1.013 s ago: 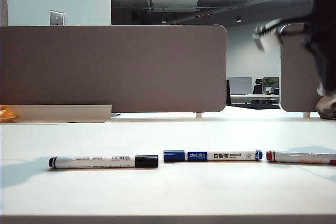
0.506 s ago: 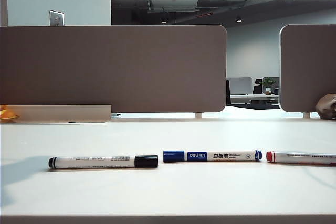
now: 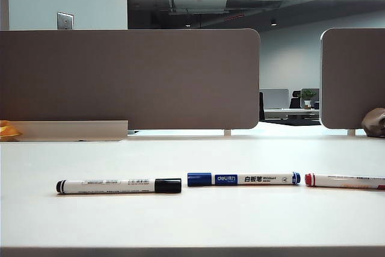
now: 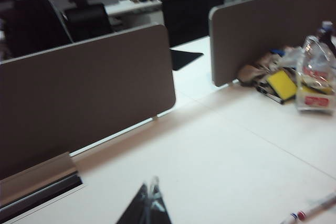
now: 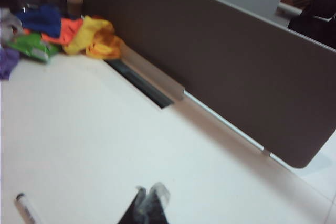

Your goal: Pick up the markers one by one and line them up horizontally in a straight line on the table.

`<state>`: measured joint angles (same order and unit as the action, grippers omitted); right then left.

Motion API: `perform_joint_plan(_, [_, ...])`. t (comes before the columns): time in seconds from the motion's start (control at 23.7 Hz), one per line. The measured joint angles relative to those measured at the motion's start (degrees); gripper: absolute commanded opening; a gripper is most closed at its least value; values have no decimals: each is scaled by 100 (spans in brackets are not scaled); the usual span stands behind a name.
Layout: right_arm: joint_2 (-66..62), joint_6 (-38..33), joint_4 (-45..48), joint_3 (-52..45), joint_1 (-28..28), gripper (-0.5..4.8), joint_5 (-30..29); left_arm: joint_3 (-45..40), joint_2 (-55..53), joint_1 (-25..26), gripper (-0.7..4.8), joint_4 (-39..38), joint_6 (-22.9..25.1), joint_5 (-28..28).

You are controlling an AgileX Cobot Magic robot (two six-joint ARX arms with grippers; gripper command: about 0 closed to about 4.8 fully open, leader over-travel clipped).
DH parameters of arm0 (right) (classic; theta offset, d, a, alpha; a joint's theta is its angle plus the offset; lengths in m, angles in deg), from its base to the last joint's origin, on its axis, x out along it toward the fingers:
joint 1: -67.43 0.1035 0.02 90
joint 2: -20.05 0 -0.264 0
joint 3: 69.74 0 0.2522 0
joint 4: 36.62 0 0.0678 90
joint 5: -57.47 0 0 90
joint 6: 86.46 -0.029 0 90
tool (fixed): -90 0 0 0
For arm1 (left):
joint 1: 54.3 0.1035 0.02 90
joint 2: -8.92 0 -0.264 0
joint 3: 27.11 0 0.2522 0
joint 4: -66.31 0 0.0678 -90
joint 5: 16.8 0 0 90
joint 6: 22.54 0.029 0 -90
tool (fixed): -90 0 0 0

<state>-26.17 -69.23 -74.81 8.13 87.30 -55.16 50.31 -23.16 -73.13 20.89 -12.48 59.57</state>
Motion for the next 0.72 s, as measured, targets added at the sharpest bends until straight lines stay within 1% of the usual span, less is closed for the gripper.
perform_joint_plan(0.04, [164, -76, 282, -208, 0, -3, -11, -184, 284, 2, -6, 35, -74, 197])
perform_joint_plan(0.13, [334, -162, 566, -431, 0, -3, -17, -365, 544, 2, -6, 44, -103, 291])
perform_joint_plan(0.3, [319, -282, 531, -581, 0, -3, -17, -527, 680, 2, -6, -35, -109, 297])
perform_joint_plan(0.38, [199, -286, 391, -605, 4, -3, -63, -601, 588, 2, -6, -181, -76, 267])
perform_joint_plan(0.42, [85, -289, 308, -605, 24, -3, -131, -654, 474, 2, -6, -326, 4, 166])
perform_joint_plan(0.51, [-157, -291, 133, -605, 131, -3, -227, -708, 105, 2, -5, -741, 389, -39])
perform_joint_plan(0.59, [-363, -293, -118, -619, 229, -3, -254, -728, -518, 2, 9, -1217, 1019, -212])
perform_joint_plan(0.68, [-481, -293, -354, -640, 339, -3, -264, -743, -1071, 4, 63, -1488, 1462, -337])
perform_joint_plan(0.72, [-553, -284, -490, -640, 446, -3, -238, -743, -1545, 7, 78, -1613, 1716, -404])
